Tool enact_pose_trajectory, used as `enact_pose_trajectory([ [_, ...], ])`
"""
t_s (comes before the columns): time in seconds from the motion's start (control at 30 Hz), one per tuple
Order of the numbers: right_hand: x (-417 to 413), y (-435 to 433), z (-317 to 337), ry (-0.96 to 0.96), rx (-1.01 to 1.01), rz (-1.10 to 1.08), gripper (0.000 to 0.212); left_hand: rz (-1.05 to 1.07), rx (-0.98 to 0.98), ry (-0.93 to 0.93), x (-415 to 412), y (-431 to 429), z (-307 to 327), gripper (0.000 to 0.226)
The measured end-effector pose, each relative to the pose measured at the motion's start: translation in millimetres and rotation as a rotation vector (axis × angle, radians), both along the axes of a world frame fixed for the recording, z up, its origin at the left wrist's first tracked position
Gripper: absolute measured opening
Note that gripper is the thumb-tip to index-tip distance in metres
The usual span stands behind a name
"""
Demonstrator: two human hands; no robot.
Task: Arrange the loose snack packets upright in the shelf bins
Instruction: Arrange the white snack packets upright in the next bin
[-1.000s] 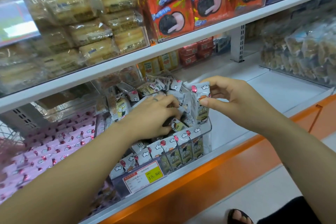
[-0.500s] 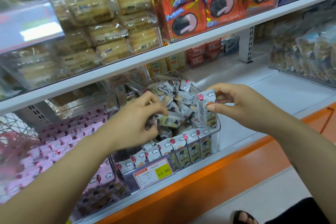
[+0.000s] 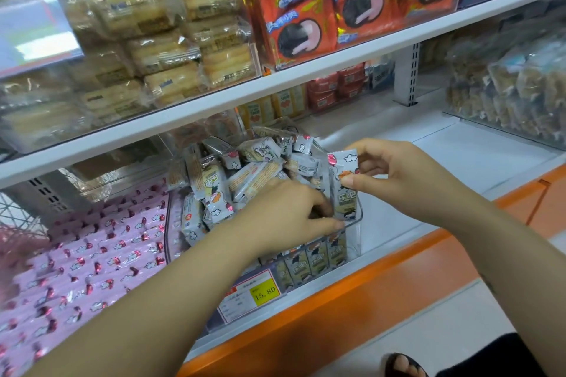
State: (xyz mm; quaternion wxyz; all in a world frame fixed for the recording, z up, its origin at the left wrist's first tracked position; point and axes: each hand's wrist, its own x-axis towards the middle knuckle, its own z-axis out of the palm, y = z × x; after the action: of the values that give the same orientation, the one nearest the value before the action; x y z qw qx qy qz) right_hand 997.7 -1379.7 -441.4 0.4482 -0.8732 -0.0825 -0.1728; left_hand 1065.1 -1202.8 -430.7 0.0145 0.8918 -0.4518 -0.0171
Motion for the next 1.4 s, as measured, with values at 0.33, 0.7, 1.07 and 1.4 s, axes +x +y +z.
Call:
enact_pose_trajectory([
  [0.33, -0.1, 3.5, -2.5, 0.057, -0.210, 0.022, 0.023, 0.024, 0.014, 0.058, 6.6, 9.2, -10.6, 0.031],
  [0.7, 2.9, 5.8, -14.5, 0.154, -0.425, -0.018, 0.035, 0.078, -0.226, 0.241, 3.6, -0.6, -7.2, 0.028],
  [1.07, 3.3, -11.5, -18.1, 0.433, -0.037, -0.028, 0.042, 0.077, -0.008, 0.244, 12.7, -21.5, 0.1, 0.037],
  [1.4, 2.3, -9.6, -16.1, 0.468, -0.070, 0.012, 0.046, 0.138, -0.045, 0.164, 2.8, -23.0, -3.4, 0.026],
])
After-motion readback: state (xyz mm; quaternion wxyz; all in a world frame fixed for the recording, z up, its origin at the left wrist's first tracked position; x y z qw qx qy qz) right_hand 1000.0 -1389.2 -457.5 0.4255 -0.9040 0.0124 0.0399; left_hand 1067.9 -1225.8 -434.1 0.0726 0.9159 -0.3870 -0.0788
